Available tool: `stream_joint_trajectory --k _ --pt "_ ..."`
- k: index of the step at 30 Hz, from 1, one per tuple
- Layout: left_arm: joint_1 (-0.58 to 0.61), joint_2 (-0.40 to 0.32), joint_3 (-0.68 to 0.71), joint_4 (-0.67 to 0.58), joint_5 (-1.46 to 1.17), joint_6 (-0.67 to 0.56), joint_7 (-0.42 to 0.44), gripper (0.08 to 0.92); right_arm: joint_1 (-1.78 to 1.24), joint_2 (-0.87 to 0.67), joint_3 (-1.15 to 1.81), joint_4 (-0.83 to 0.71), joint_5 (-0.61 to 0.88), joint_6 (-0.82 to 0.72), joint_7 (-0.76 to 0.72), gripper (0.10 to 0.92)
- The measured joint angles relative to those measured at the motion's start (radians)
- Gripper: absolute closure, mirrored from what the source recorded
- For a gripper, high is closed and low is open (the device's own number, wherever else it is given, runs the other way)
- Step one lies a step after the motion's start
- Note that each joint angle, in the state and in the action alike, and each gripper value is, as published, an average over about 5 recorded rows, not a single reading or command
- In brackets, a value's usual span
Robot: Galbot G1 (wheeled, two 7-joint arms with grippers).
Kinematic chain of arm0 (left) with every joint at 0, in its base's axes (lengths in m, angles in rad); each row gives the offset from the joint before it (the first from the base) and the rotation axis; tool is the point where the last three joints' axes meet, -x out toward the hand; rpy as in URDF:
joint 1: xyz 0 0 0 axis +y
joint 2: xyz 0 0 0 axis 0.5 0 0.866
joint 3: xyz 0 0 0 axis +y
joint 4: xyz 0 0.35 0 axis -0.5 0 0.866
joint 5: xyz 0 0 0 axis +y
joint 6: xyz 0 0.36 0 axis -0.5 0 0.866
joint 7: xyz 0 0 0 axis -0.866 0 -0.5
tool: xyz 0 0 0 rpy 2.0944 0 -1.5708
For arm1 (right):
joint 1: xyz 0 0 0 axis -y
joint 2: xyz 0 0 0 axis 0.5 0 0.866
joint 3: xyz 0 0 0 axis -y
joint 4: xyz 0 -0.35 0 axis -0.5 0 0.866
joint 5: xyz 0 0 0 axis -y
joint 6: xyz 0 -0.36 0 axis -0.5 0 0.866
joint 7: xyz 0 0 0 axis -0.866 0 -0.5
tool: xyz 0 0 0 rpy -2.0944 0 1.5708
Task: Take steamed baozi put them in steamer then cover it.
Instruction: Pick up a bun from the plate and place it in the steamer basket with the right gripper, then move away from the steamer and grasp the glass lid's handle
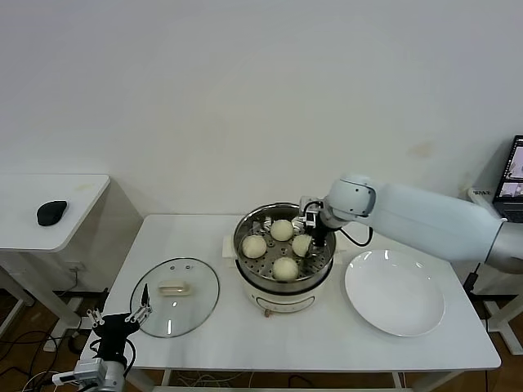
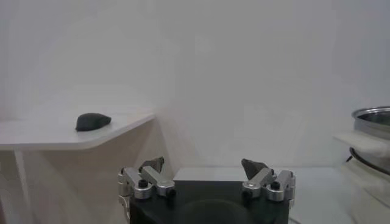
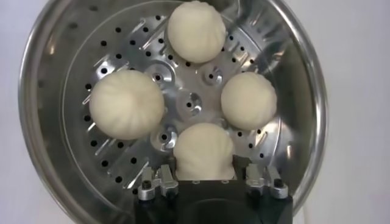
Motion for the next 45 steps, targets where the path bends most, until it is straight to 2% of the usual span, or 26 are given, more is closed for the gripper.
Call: stream_joint_trajectory --k 5,13,19,26,34,40,45 --pt "-0.001 0.002 -0.001 0.0 0.001 0.0 -0.001 0.177 0.017 -0.023 0.02 0.025 0.009 0.003 -0.007 0.21" --pt "-0.003 0.004 0.0 0.0 0.001 0.0 -0.001 0.177 0.003 -0.145 0.1 0.138 0.033 0.027 0.023 0.202" --pt "-0.003 0.001 0.003 -0.001 0.006 -0.003 -0.001 0.177 -0.162 -0.297 0.28 0.262 0.073 0.085 0.187 0.203" --pt "0.005 -0.01 0.013 0.002 0.015 -0.02 -0.001 0.177 -0.578 -0.381 0.686 0.357 0.045 0.253 0.399 0.203" --pt "0.001 -0.025 0.032 0.015 0.041 -0.043 -0.003 0.177 -1.107 -0.24 1.218 0.41 -0.08 0.498 0.511 0.203" --pt "-0.013 -0.031 0.05 0.039 0.115 -0.075 -0.028 0.177 -1.444 -0.052 1.555 0.434 -0.178 0.653 0.521 0.203" --pt "-0.028 -0.021 0.05 0.079 0.294 -0.12 -0.055 0.177 -1.652 0.102 1.767 0.456 -0.228 0.736 0.509 0.203"
